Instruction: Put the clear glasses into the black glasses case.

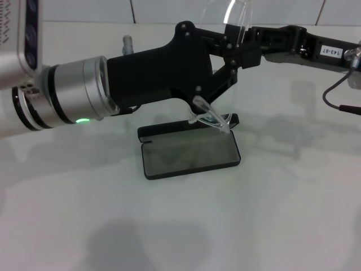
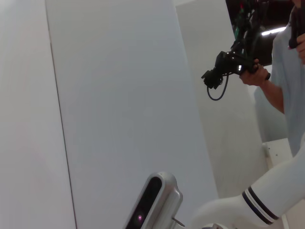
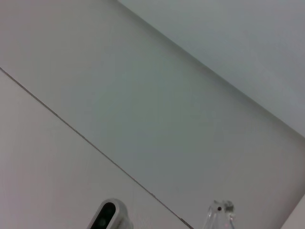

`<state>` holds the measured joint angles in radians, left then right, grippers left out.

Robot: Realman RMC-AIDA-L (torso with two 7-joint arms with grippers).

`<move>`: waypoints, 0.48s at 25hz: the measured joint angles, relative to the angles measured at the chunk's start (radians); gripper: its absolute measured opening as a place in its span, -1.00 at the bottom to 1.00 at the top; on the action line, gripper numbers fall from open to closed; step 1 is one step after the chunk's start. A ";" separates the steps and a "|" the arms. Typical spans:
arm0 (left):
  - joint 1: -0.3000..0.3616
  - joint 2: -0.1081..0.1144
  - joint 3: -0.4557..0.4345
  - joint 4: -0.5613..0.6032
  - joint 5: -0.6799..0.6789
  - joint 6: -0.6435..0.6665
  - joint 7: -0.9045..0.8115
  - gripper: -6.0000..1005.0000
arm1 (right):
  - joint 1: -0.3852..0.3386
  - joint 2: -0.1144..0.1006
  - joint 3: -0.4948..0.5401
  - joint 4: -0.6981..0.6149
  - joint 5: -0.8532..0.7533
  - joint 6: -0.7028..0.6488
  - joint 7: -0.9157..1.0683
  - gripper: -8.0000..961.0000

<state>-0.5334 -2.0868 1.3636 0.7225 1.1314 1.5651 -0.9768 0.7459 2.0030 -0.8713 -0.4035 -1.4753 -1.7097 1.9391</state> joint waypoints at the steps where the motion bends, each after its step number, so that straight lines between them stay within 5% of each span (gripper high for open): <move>1: 0.000 0.000 0.000 0.000 0.000 0.000 0.000 -0.91 | 0.000 0.000 0.000 0.000 0.000 0.002 0.000 -0.90; 12: 0.007 -0.001 -0.003 0.008 -0.008 0.000 0.004 -0.91 | -0.003 -0.005 0.001 0.000 0.001 0.010 0.000 -0.90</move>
<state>-0.5262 -2.0878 1.3605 0.7305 1.1236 1.5653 -0.9725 0.7429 1.9979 -0.8701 -0.4035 -1.4743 -1.6997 1.9390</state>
